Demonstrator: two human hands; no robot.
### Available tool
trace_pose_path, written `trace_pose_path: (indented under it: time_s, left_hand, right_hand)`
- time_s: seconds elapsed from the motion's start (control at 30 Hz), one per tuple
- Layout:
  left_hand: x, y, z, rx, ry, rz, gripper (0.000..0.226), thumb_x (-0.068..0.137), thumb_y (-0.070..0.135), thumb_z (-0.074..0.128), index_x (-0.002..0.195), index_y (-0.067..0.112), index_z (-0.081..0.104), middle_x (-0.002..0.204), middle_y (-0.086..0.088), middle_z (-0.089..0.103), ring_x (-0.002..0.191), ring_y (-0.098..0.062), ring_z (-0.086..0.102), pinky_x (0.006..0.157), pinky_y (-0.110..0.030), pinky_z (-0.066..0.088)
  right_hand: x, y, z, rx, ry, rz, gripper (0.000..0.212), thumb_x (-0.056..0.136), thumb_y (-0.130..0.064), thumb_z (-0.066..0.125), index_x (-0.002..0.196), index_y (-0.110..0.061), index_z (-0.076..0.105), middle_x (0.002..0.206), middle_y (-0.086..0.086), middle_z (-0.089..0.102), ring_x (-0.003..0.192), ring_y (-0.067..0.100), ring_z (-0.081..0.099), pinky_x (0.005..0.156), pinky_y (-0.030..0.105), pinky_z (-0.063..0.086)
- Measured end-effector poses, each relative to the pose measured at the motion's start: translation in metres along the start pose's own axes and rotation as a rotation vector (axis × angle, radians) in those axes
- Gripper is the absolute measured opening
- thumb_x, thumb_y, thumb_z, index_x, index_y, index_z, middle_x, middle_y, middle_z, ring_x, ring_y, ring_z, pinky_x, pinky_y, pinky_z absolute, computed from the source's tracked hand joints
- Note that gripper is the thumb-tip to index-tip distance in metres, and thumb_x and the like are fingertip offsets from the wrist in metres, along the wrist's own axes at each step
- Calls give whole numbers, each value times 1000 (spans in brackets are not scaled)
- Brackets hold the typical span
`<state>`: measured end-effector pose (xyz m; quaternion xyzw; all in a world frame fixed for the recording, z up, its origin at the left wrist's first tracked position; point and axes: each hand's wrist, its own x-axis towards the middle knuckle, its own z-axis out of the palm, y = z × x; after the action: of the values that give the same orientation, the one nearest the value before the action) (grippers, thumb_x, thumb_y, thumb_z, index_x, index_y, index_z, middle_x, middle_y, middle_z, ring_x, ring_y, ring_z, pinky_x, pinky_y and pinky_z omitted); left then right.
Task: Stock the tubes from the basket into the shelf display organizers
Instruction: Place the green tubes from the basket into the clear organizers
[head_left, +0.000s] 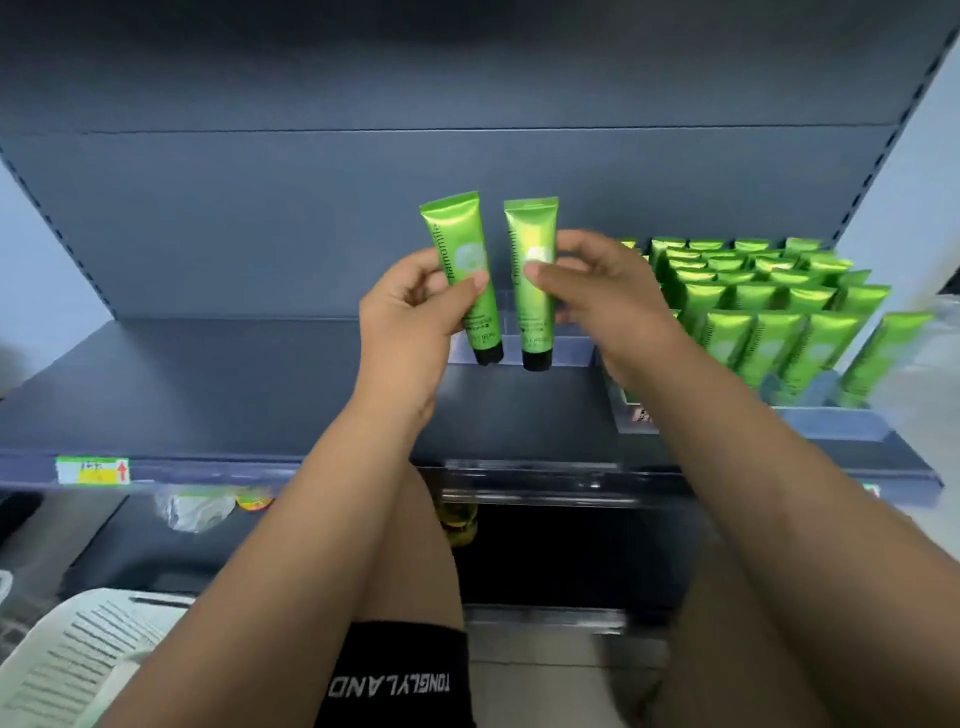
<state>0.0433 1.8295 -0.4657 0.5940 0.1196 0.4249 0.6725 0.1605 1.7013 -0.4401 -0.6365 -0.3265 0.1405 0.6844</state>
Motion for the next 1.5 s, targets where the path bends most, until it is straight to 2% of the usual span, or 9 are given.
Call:
trace_pose_path:
  time_s: [0.2,0.33,0.7,0.83,1.0,1.07,1.23,1.4,1.5]
  left_hand:
    - [5,-30,75,-78,-56,21,14,92,1,70,106,2,67,72,-8,50,78,-23,50,75,-38,51]
    - [15,-44,116,-53,-153,56,8,95,4,68,103,3,66,65,12,64,68,-8,61,70,-32,55]
    - [45,-45,164,-30,-295,151,12,89,11,74,93,10,63,69,6,59,79,-25,53,72,-47,49]
    - [47,-47,168,-41,-286,216,18,85,9,77,95,9,62,75,-2,57,79,-28,48,70,-50,46]
    - [55,-48,168,-32,-296,254,33,87,1,72,114,4,54,85,1,70,82,-25,60,74,-69,51]
    - [62,-54,164,8,-296,233,33,87,1,72,114,4,53,84,5,72,80,-22,63,73,-67,53]
    - [80,-68,155,137,-297,223,27,87,3,75,99,13,53,68,18,66,69,-5,60,65,-35,57]
    - [84,-75,154,215,-320,210,28,86,6,77,92,19,54,62,18,63,66,-8,57,64,-38,57]
    - [83,-79,154,237,-320,195,27,88,9,77,87,22,53,57,17,57,63,-6,58,63,-39,59]
  right_hand:
    - [-3,7,-76,111,169,-134,21,90,-10,73,110,-8,71,90,9,77,81,23,69,72,37,55]
    - [-4,2,-114,140,207,-210,14,89,-5,72,101,-12,70,89,7,76,83,26,70,73,42,57]
    - [1,3,-172,171,305,-240,15,92,-2,65,107,-3,64,81,3,67,70,11,66,65,35,54]
    - [7,5,-178,179,370,-276,26,91,-4,67,117,0,62,88,8,69,76,19,67,68,43,56]
    - [19,5,-184,173,407,-279,28,92,-4,65,119,1,60,96,15,70,83,28,69,69,38,58]
    - [25,8,-186,127,422,-262,22,94,-6,65,114,-2,61,92,13,68,77,23,66,67,35,57]
    - [40,17,-190,96,471,-191,13,94,-13,64,106,-8,62,94,13,57,77,26,55,65,36,57]
    - [50,19,-191,-53,452,-116,13,89,-10,67,89,-11,54,86,9,63,73,25,63,71,50,61]
    - [54,21,-191,-156,404,-89,16,83,-10,72,93,-8,59,86,12,65,73,22,69,71,48,61]
